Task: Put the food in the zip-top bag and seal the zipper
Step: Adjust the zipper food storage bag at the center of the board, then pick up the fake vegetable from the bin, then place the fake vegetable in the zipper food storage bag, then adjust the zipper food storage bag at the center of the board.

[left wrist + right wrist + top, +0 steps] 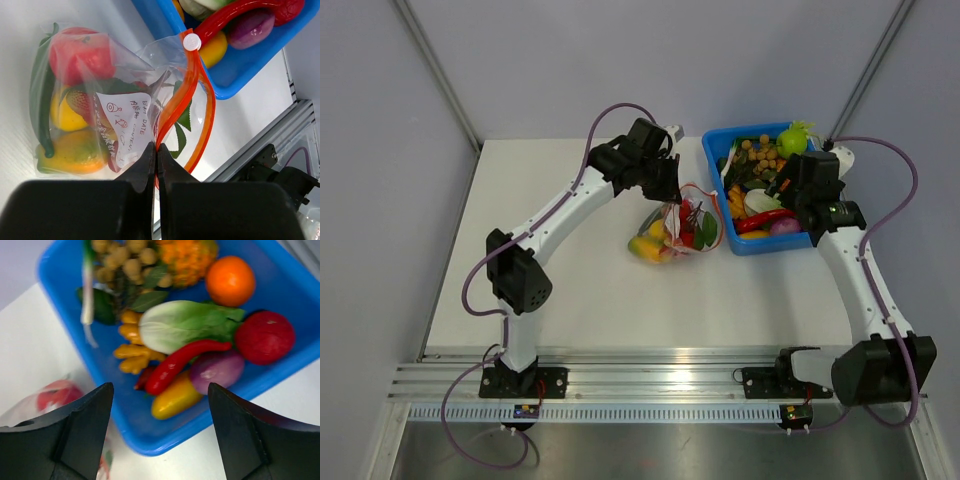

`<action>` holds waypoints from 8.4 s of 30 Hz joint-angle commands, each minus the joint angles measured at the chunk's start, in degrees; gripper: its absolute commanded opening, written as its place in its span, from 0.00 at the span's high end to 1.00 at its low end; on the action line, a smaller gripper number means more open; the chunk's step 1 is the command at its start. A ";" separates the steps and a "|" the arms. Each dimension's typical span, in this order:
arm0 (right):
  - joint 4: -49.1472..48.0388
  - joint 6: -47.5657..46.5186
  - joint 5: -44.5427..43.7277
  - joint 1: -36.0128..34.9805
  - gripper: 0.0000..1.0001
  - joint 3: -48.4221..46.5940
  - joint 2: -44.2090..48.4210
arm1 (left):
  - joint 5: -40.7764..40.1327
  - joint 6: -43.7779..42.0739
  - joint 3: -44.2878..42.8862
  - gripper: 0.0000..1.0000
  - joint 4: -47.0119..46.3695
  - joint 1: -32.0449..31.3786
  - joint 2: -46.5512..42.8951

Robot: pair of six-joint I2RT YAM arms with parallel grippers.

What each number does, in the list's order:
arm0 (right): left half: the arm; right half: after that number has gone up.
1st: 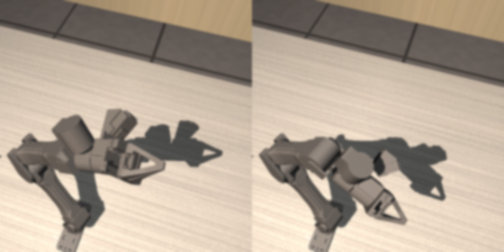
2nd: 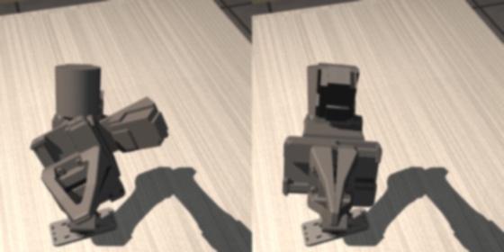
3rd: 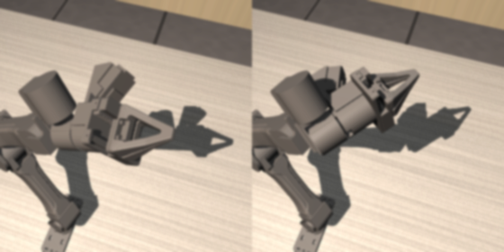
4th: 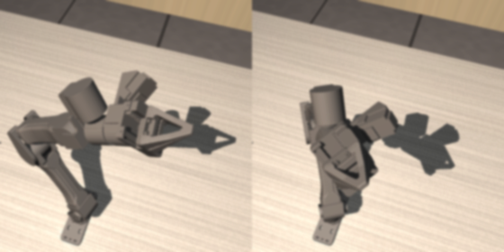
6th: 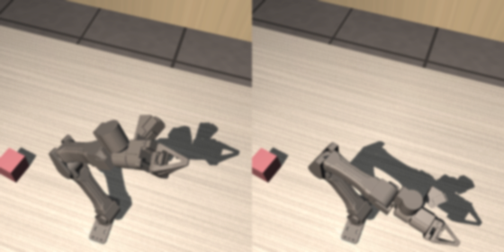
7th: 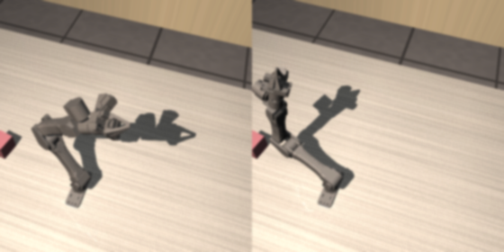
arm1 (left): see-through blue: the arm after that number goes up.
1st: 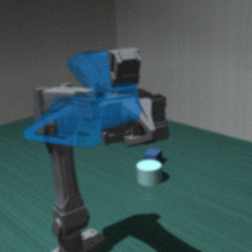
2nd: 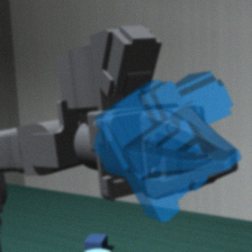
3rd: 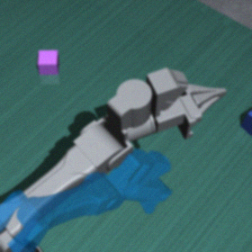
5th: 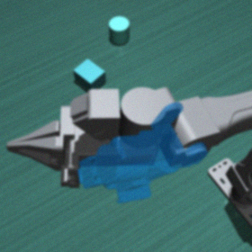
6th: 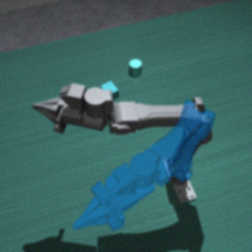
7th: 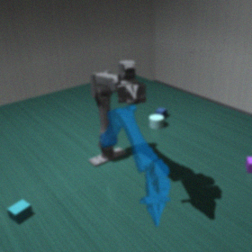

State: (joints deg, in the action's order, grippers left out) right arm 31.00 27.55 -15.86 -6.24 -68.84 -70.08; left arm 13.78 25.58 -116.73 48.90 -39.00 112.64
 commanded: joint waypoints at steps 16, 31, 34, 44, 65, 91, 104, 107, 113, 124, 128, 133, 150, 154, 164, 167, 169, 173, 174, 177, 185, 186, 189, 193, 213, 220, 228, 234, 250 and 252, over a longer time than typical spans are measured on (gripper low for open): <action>-0.77 -9.79 10.93 12.48 0.08 0.37 -17.63 | 1.69 -0.54 -0.70 1.00 -0.65 -0.02 -0.49; -1.83 -12.26 21.92 12.83 0.11 -1.38 -21.94 | 1.69 -0.36 -0.26 1.00 -0.74 -0.02 -0.67; -1.39 -12.70 22.80 12.74 0.11 -1.74 -22.55 | 1.69 -0.36 -0.26 1.00 -0.57 -0.02 -0.49; -0.50 -11.47 24.30 12.83 0.30 -1.74 -23.00 | 2.30 0.26 0.89 1.00 -1.53 -0.11 -0.76; 1.69 -5.58 28.51 12.74 0.56 -7.36 -12.02 | 5.38 4.91 -12.47 1.00 -2.67 -0.55 5.92; -9.02 6.02 28.08 -8.70 0.54 -2.88 -11.38 | 10.73 7.11 -4.66 1.00 -6.19 -0.02 -0.49; -12.02 8.48 25.88 -13.27 0.44 -2.62 -16.13 | 13.64 9.57 -2.19 1.00 -9.44 0.77 -2.95; -11.49 8.49 25.79 -13.36 0.29 -2.53 -16.75 | 14.61 10.36 -0.26 1.00 -10.76 1.21 -4.26; -8.42 6.91 23.77 -13.36 0.12 -2.88 -13.94 | 15.66 11.77 2.73 1.00 -13.48 2.70 -5.94; -2.28 3.75 17.63 -13.45 0.14 -2.10 -5.08 | 16.72 12.56 3.35 1.00 -14.54 3.50 -6.20; 1.68 0.93 10.41 -12.75 0.15 -0.95 -4.53 | 16.72 12.30 3.70 1.00 -14.28 3.67 -6.64; 1.78 0.84 12.08 -12.30 0.17 2.12 -6.20 | 16.72 12.21 4.40 1.00 -14.45 3.85 -7.17; 1.25 1.28 9.01 -11.69 0.35 6.96 -2.96 | 17.07 11.77 5.98 1.00 -14.63 4.55 -7.96; 1.60 0.75 7.69 -11.43 0.36 7.14 -3.74 | 16.98 11.77 6.07 1.00 -14.63 4.55 -8.14; -0.68 0.75 8.37 -11.25 0.51 9.51 -7.17 | 17.07 12.03 6.07 1.00 -15.15 4.55 -7.96; -2.96 1.36 11.88 -11.25 0.51 10.30 -7.79 | 17.07 12.03 6.07 1.00 -15.15 4.55 -7.96; -4.63 1.80 14.00 -11.34 0.56 10.65 -7.70 | 17.16 12.12 6.25 1.00 -15.24 4.55 -7.87; -5.69 2.07 17.52 -11.34 0.79 10.39 -7.17 | 17.07 12.21 6.42 1.00 -15.33 4.55 -7.70; -5.34 1.89 17.79 -11.34 0.85 9.70 -6.65 | 16.81 12.12 6.42 1.00 -15.24 4.55 -7.70; -3.94 1.19 18.14 -11.34 1.00 6.63 -5.51 | 16.37 11.51 6.25 1.00 -14.72 4.81 -7.79; -2.53 -0.74 23.32 -11.43 1.00 -4.01 -3.83 | 14.52 8.70 -0.06 1.00 -10.06 9.03 -7.61; -2.70 -0.66 24.28 -11.43 1.00 -5.15 -3.92 | 14.26 8.26 -0.60 1.00 -9.45 9.21 -7.35; -3.49 -0.39 26.05 -11.43 1.00 -5.69 -4.27 | 13.82 7.64 -0.87 1.00 -8.65 9.47 -7.00; -6.30 0.57 27.89 -11.69 1.00 -2.19 -6.11 | 14.17 8.25 2.99 1.00 -11.01 9.30 -6.29; -8.59 0.49 31.06 -12.92 1.00 -5.61 -10.86 | 3.45 0.78 2.61 1.00 0.57 7.98 -2.96; -7.98 -0.04 30.80 -13.36 1.00 -5.87 -12.19 | 1.51 -0.62 -2.42 1.00 4.35 7.89 -0.49; -7.18 -0.92 28.87 -13.45 1.00 -7.19 -10.95 | 1.69 -0.71 -4.93 1.00 1.99 7.89 -5.15; -8.77 -0.48 28.51 -13.45 1.00 -3.06 -14.99 | 3.70 -0.45 -2.98 1.00 4.45 7.89 -0.23; 1.16 -8.21 13.95 -12.66 0.28 -14.21 -8.41 | 8.72 2.81 -4.12 1.00 -2.50 7.98 -2.07; 1.43 -8.48 13.14 -11.70 0.27 -15.01 -7.79 | 8.63 2.89 -4.38 1.00 -2.59 7.98 -2.25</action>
State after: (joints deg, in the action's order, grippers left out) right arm 30.70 21.76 2.52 -18.98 -80.49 -81.19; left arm 20.27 27.64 -118.02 49.84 -31.05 111.61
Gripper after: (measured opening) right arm 0.722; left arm 0.008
